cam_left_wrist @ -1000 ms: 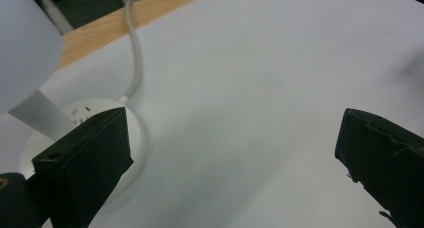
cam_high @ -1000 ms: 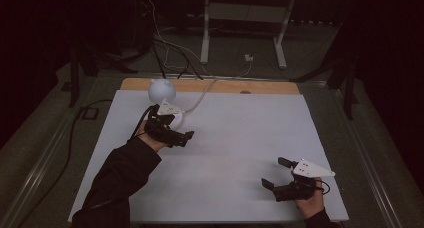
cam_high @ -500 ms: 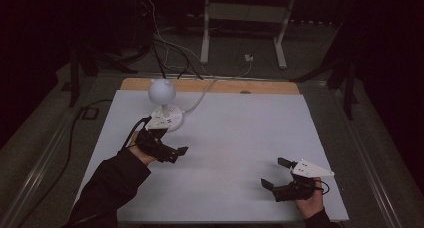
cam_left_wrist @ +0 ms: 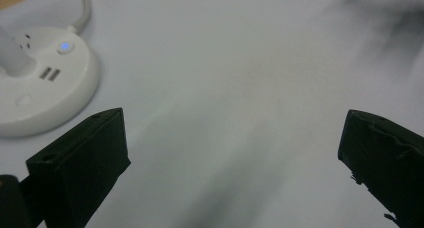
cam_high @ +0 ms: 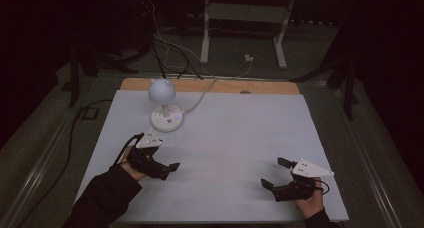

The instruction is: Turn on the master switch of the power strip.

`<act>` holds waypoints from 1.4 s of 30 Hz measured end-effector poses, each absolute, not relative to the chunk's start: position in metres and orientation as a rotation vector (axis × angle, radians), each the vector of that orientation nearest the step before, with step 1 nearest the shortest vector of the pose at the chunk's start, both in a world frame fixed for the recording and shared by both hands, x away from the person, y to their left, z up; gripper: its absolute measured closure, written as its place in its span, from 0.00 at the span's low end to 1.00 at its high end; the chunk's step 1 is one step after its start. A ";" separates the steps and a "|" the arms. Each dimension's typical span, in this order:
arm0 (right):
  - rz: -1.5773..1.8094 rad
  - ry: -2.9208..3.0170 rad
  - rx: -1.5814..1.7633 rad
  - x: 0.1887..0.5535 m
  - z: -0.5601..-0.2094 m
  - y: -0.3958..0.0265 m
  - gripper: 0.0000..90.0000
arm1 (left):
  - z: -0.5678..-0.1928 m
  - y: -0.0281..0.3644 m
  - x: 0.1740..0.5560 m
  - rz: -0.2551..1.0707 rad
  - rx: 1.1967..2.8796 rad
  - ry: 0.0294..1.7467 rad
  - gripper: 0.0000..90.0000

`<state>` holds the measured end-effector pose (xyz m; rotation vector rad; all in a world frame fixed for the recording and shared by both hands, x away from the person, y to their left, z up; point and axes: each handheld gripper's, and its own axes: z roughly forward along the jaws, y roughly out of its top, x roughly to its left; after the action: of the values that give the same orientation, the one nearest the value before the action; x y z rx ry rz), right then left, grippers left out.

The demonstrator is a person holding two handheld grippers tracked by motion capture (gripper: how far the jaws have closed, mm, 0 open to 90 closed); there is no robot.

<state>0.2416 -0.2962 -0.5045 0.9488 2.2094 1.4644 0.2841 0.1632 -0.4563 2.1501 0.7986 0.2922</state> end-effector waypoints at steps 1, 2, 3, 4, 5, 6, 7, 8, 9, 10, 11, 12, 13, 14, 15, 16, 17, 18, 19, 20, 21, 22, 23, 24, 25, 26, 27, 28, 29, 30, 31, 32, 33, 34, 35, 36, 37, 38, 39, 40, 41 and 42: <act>1.464 2.210 0.949 0.242 -0.504 -0.296 0.00 | -0.459 0.164 0.282 0.297 2.153 0.801 0.00; 1.465 2.208 0.949 0.241 -0.504 -0.296 0.00 | -0.461 0.165 0.281 0.304 2.158 0.801 0.00; 1.465 2.208 0.950 0.241 -0.504 -0.296 0.00 | -0.464 0.167 0.279 0.308 2.163 0.798 0.00; 1.464 2.208 0.950 0.241 -0.504 -0.296 0.00 | -0.467 0.168 0.277 0.316 2.162 0.795 0.00; 1.465 2.207 0.951 0.241 -0.504 -0.296 0.00 | -0.469 0.169 0.275 0.324 2.162 0.803 0.00; 1.464 2.208 0.950 0.242 -0.505 -0.296 0.00 | -0.473 0.171 0.273 0.317 2.161 0.808 0.00; 1.462 2.209 0.948 0.242 -0.505 -0.296 0.00 | -0.475 0.173 0.272 0.314 2.161 0.811 0.00; 1.462 2.210 0.947 0.242 -0.505 -0.296 0.00 | -0.481 0.176 0.269 0.308 2.171 0.822 0.00; 1.462 2.210 0.947 0.242 -0.505 -0.296 0.00 | -0.481 0.176 0.269 0.308 2.171 0.822 0.00; 1.461 2.211 0.947 0.242 -0.505 -0.296 0.00 | -0.485 0.179 0.268 0.296 2.177 0.829 0.00; 1.462 2.211 0.946 0.242 -0.505 -0.296 0.00 | -0.486 0.180 0.267 0.300 2.186 0.832 0.00; 1.462 2.211 0.947 0.242 -0.505 -0.296 0.00 | -0.488 0.182 0.265 0.297 2.184 0.836 0.00; 1.462 2.213 0.947 0.242 -0.505 -0.296 0.00 | -0.490 0.184 0.264 0.288 2.181 0.838 0.00; 1.461 2.213 0.948 0.242 -0.505 -0.296 0.00 | -0.491 0.187 0.262 0.284 2.179 0.840 0.00; 1.461 2.214 0.948 0.242 -0.505 -0.296 0.00 | -0.492 0.189 0.261 0.283 2.180 0.842 0.00; 1.460 2.215 0.950 0.242 -0.505 -0.296 0.00 | -0.494 0.190 0.259 0.285 2.181 0.844 0.00; 1.460 2.215 0.951 0.242 -0.505 -0.296 0.00 | -0.495 0.192 0.258 0.279 2.180 0.843 0.00; 1.461 2.215 0.951 0.242 -0.505 -0.296 0.00 | -0.497 0.194 0.256 0.274 2.182 0.846 0.00; 1.460 2.215 0.951 0.242 -0.505 -0.296 0.00 | -0.499 0.195 0.255 0.280 2.182 0.850 0.00; 1.459 2.216 0.951 0.242 -0.505 -0.296 0.00 | -0.501 0.196 0.253 0.273 2.180 0.851 0.00; 1.459 2.217 0.951 0.242 -0.505 -0.296 0.00 | -0.503 0.198 0.251 0.266 2.175 0.857 0.00; 1.460 2.218 0.954 0.242 -0.505 -0.296 0.00 | -0.505 0.199 0.250 0.269 2.173 0.859 0.00; 1.459 2.218 0.956 0.242 -0.505 -0.296 0.00 | -0.506 0.201 0.248 0.273 2.176 0.863 0.00; 1.459 2.218 0.956 0.242 -0.505 -0.296 0.00 | -0.507 0.203 0.246 0.268 2.172 0.871 0.00; 1.459 2.218 0.955 0.242 -0.505 -0.296 0.00 | -0.509 0.206 0.244 0.267 2.160 0.881 0.00; 1.458 2.219 0.955 0.242 -0.506 -0.296 0.00 | -0.510 0.208 0.243 0.270 2.156 0.886 0.00; 1.458 2.219 0.953 0.242 -0.506 -0.296 0.00 | -0.511 0.210 0.241 0.278 2.151 0.893 0.00; 1.458 2.221 0.954 0.242 -0.506 -0.296 0.00 | -0.513 0.213 0.240 0.280 2.145 0.900 0.00; 1.457 2.222 0.953 0.242 -0.506 -0.296 0.00 | -0.515 0.215 0.239 0.280 2.138 0.907 0.00; 1.456 2.223 0.953 0.242 -0.506 -0.296 0.00 | -0.516 0.218 0.238 0.281 2.133 0.916 0.00; 1.456 2.223 0.952 0.242 -0.506 -0.296 0.00 | -0.518 0.220 0.237 0.286 2.126 0.929 0.00; 1.456 2.224 0.953 0.242 -0.506 -0.296 0.00 | -0.519 0.222 0.236 0.294 2.121 0.939 0.00; 1.454 2.224 0.951 0.242 -0.506 -0.296 0.00 | -0.521 0.224 0.235 0.296 2.114 0.945 0.00; 1.455 2.224 0.951 0.242 -0.506 -0.296 0.00 | -0.522 0.226 0.235 0.301 2.107 0.950 0.00; 1.456 2.226 0.952 0.242 -0.506 -0.296 0.00 | -0.523 0.228 0.235 0.307 2.096 0.959 0.00; 1.455 2.227 0.953 0.243 -0.506 -0.296 0.00 | -0.524 0.229 0.235 0.309 2.089 0.965 0.00; 1.453 2.230 0.950 0.243 -0.506 -0.296 0.00 | -0.524 0.229 0.235 0.314 2.084 0.969 0.00; 1.453 2.231 0.948 0.243 -0.506 -0.296 0.00 | -0.524 0.229 0.235 0.322 2.081 0.967 0.00; 1.454 2.232 0.946 0.243 -0.506 -0.296 0.00 | -0.524 0.228 0.236 0.322 2.077 0.965 0.00; 1.455 2.233 0.945 0.243 -0.506 -0.295 0.00 | -0.524 0.227 0.236 0.326 2.078 0.963 0.00; 1.454 2.233 0.944 0.243 -0.506 -0.295 0.00 | -0.524 0.226 0.236 0.330 2.085 0.955 0.00; 1.454 2.234 0.941 0.243 -0.506 -0.295 0.00 | -0.524 0.224 0.236 0.335 2.092 0.944 0.00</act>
<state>0.2428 -0.2951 -0.5062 0.9410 2.2344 1.4537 0.2358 0.2244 -0.5244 2.0916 0.9437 0.3350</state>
